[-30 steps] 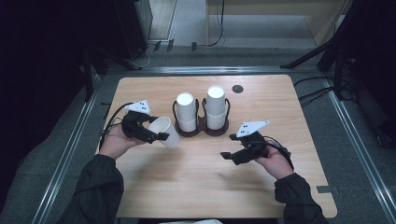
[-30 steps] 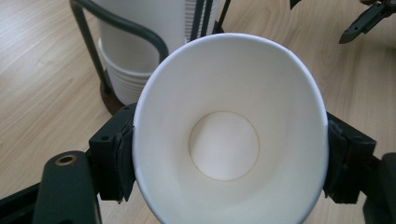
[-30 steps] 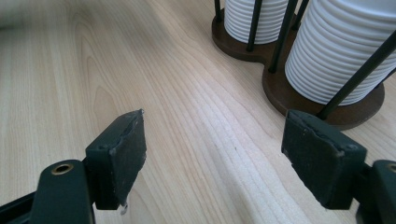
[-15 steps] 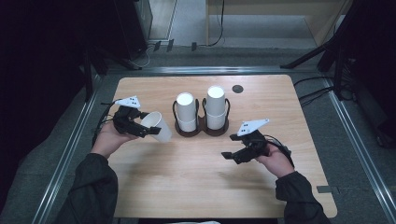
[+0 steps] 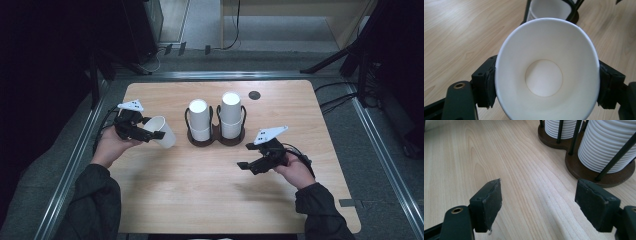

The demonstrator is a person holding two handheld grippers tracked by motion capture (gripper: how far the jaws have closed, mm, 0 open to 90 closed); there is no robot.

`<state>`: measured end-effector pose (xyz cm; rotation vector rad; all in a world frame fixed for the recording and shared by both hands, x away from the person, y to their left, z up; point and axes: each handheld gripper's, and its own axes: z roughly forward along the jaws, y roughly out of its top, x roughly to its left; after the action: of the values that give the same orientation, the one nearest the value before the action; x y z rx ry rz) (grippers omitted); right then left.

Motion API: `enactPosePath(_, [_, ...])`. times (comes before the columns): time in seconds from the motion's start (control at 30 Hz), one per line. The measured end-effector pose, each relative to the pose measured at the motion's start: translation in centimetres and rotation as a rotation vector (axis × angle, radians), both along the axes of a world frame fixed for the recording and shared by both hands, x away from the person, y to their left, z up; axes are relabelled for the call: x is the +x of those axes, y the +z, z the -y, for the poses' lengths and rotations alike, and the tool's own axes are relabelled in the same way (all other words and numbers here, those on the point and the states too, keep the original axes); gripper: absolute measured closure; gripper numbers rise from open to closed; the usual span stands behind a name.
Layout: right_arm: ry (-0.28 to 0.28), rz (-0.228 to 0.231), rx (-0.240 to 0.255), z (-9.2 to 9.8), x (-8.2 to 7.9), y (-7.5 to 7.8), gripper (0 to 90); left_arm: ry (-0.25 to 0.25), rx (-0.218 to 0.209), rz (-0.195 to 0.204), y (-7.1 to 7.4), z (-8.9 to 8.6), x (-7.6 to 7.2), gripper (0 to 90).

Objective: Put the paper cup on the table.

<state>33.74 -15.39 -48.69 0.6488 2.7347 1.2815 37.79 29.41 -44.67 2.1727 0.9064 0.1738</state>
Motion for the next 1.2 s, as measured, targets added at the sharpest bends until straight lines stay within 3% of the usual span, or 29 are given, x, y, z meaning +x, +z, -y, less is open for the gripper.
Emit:
enactPosePath(0.23, [0.008, -0.006, -0.006, -0.1, 0.0, -0.1, 22.1, 0.062, 0.015, -0.012, -0.3, -1.6, 0.4, 21.5])
enactPosePath(0.4, [0.015, -0.010, -0.016, -0.4, 0.0, -0.2, 22.1, 0.118, 0.068, -0.028, -0.7, -2.3, 0.7, 21.5])
enactPosePath(0.67, [0.026, -0.010, -0.030, -0.7, 0.1, -0.5, 22.1, 0.190, 0.118, -0.038, -1.2, -3.8, 1.1, 21.1])
enactPosePath(0.77, [0.026, -0.011, -0.031, -0.8, 0.1, -0.5, 22.1, 0.240, 0.163, -0.046, -1.5, -4.3, 1.3, 20.7])
enactPosePath(1.03, [0.027, -0.011, -0.034, -0.8, 0.0, -0.5, 22.1, 0.314, 0.197, -0.029, -1.9, -5.2, 1.4, 19.6])
enactPosePath(1.2, [0.032, -0.010, -0.035, -0.9, 0.0, -0.5, 22.1, 0.348, 0.217, -0.055, -2.7, -5.4, 1.7, 19.0])
